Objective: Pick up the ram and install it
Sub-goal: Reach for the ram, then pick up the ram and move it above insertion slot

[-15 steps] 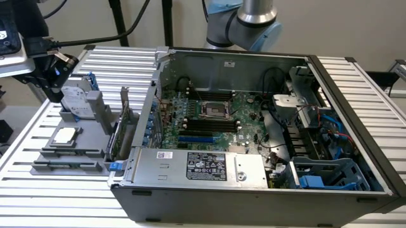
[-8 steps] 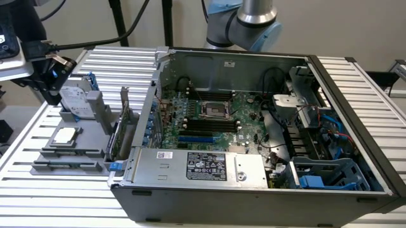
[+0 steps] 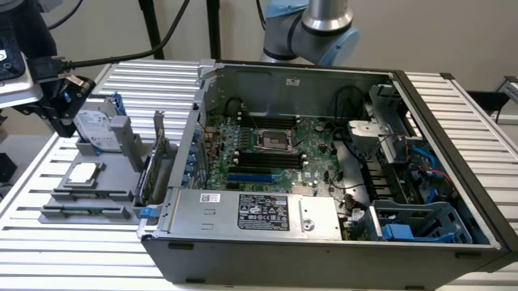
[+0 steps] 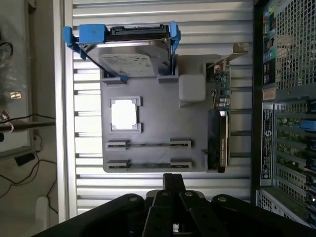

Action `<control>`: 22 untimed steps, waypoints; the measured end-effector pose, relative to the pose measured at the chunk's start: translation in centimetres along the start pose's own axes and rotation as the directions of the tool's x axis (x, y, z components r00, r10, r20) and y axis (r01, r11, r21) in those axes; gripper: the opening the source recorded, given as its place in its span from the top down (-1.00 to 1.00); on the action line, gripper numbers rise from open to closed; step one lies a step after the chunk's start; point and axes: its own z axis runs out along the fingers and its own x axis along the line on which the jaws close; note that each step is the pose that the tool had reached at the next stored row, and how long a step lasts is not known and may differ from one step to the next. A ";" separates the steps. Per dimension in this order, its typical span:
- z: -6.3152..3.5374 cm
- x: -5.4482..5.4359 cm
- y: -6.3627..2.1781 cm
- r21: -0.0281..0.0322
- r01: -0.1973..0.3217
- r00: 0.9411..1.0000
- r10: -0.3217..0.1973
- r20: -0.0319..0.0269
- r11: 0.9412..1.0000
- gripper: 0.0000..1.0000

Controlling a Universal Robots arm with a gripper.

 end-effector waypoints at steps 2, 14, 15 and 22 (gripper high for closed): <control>0.09 0.5 -0.02 0.003 0.001 1.000 -0.001 0.001 1.000 0.79; 0.38 2.6 -0.13 0.022 0.010 1.000 -0.011 0.021 1.000 0.79; 0.38 2.6 -0.13 0.022 0.010 1.000 -0.011 0.021 1.000 0.79; 0.38 2.6 -0.13 0.022 0.010 1.000 -0.011 0.021 1.000 0.79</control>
